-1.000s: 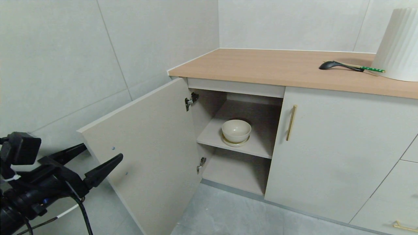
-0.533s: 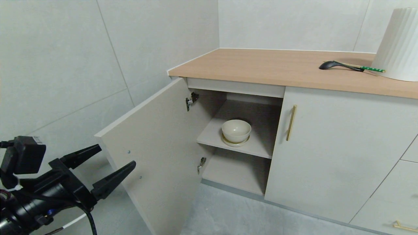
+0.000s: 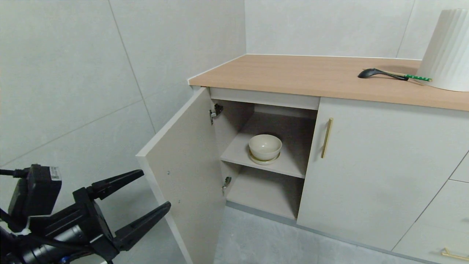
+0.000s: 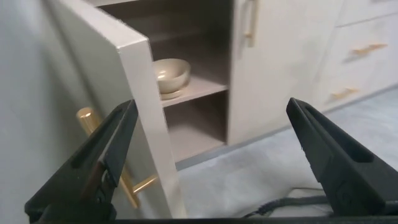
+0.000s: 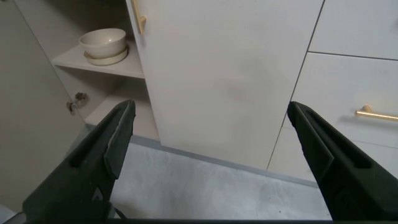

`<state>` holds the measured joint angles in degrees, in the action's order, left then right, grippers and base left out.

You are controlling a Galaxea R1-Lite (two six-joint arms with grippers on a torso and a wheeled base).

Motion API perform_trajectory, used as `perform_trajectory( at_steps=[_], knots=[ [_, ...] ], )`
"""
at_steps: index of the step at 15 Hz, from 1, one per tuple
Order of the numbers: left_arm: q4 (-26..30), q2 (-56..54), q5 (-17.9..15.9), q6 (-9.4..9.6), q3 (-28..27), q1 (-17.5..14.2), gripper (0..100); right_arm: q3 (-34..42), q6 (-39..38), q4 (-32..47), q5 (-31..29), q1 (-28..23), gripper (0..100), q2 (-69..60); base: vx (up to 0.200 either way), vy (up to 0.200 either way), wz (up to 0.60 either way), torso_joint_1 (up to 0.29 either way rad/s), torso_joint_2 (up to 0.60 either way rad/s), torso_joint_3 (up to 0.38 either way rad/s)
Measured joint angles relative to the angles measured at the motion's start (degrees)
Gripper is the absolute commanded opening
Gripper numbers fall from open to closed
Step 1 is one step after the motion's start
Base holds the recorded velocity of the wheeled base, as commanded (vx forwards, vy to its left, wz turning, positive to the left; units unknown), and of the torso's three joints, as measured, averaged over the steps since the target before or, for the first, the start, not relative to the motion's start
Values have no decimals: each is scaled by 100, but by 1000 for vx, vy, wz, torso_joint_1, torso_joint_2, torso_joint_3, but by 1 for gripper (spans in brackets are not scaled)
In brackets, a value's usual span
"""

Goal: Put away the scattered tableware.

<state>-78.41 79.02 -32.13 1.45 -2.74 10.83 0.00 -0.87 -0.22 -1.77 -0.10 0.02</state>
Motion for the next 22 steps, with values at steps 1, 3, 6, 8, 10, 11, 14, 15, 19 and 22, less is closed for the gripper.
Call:
perform_trajectory(
  at_steps=[1, 3, 6, 8, 10, 11, 14, 15, 19, 22],
  knots=[
    [-1, 28, -163, 24, -9, 140, 100, 0, -2, 0, 0, 0, 100, 0, 0, 0, 0, 0, 0, 0],
    [-69, 135, -440, 213, -26, 245, 100, 0, -2, 0, 2, 5, 100, 0, 0, 0, 0, 0, 0, 0],
    [-79, 289, -673, 361, -168, 286, 100, 0, -2, 0, 0, 0, 100, 0, 0, 0, 0, 0, 0, 0],
    [-85, 391, -670, 358, -325, 284, 100, 0, -2, 0, 0, 0, 100, 0, 0, 0, 0, 0, 0, 0],
    [-118, 474, -664, 356, -340, 282, 100, 0, -2, 0, 0, 0, 100, 0, 0, 0, 0, 0, 0, 0],
    [-123, 446, -627, 339, -257, 325, 100, 0, -2, 0, 0, 0, 100, 0, 0, 0, 0, 0, 0, 0],
    [82, -2, 567, 49, 149, 328, 100, 0, 5, -2, 0, 0, 100, 0, 0, 0, 0, 0, 0, 0],
    [174, -240, 1129, -166, 197, 152, 100, 0, 9, -2, 5, 0, 100, 0, 0, 0, 0, 0, 0, 0],
    [344, -984, 1832, -421, 267, -1190, 100, 0, 11, -2, 2, 0, 100, 0, 0, 0, 0, 0, 0, 0],
    [1324, -1596, 1911, -391, 263, -1757, 100, 0, 16, -2, 7, 0, 100, 0, 0, 0, 0, 0, 0, 0]
  ],
)
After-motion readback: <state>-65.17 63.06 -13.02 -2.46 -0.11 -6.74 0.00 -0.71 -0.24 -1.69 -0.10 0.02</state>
